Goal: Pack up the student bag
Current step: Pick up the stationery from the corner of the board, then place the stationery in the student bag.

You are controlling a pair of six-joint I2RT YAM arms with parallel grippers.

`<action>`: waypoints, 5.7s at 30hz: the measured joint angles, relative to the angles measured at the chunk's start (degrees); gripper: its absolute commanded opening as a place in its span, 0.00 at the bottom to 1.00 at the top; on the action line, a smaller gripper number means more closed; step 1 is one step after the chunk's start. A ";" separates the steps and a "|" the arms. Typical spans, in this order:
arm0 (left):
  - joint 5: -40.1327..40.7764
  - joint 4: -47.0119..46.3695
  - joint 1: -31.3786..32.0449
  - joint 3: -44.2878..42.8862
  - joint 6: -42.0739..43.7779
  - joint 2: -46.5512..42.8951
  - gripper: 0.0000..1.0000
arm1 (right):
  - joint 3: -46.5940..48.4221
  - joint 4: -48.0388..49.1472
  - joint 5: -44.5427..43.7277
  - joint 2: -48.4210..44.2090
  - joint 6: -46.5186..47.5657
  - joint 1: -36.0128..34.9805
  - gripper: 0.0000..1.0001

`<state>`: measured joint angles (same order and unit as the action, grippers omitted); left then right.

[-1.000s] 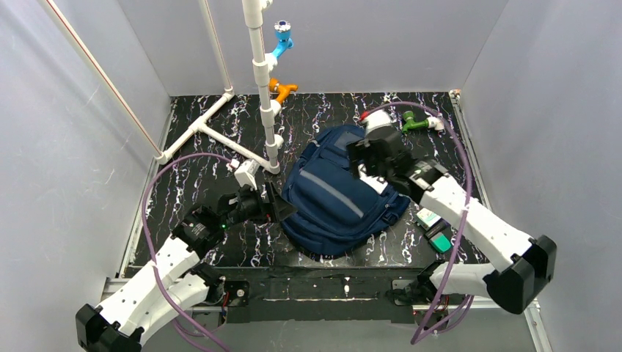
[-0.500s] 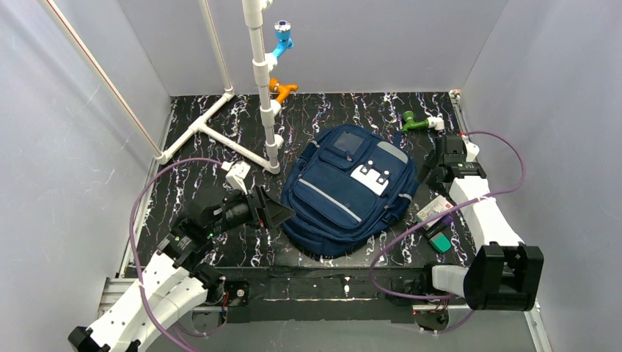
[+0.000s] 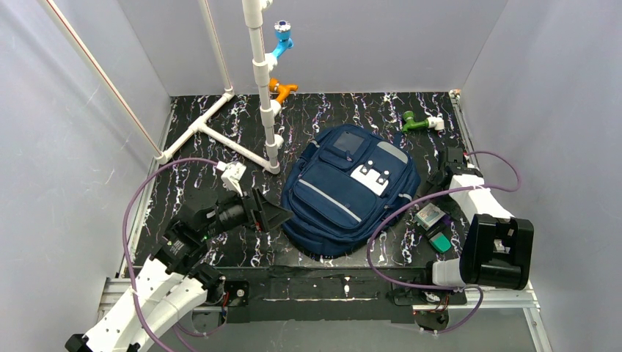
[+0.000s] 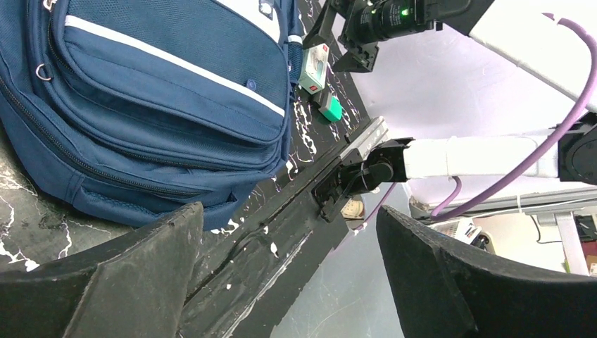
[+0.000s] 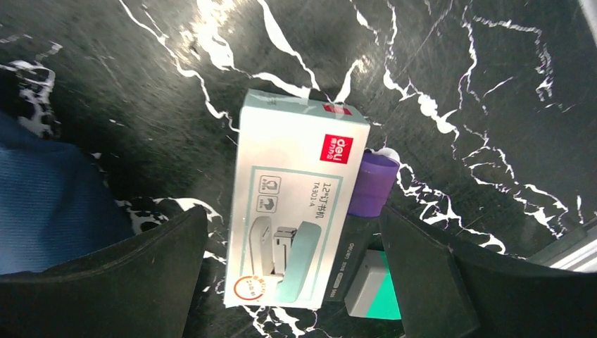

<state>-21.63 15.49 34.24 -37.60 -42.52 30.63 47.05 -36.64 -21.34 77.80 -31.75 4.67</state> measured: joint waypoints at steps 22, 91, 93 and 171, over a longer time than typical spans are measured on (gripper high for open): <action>-0.48 1.29 0.00 -2.19 4.35 4.11 0.93 | -3.32 7.58 3.63 1.16 1.99 1.22 0.47; 30.97 -17.57 7.61 -0.94 18.43 22.05 0.38 | 18.12 35.12 22.80 10.54 -52.11 -53.57 0.52; 31.34 -17.57 7.63 -1.09 18.27 22.03 0.35 | 18.12 35.15 22.62 10.54 -52.24 -53.62 0.53; 21.77 -11.26 7.89 9.11 -24.65 13.79 0.27 | 20.50 1.73 12.00 -1.90 23.58 -55.82 0.01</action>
<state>0.14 4.23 42.13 -28.49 -67.18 44.42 67.55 -34.92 -9.34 75.90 -8.16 -51.16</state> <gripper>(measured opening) 0.345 0.058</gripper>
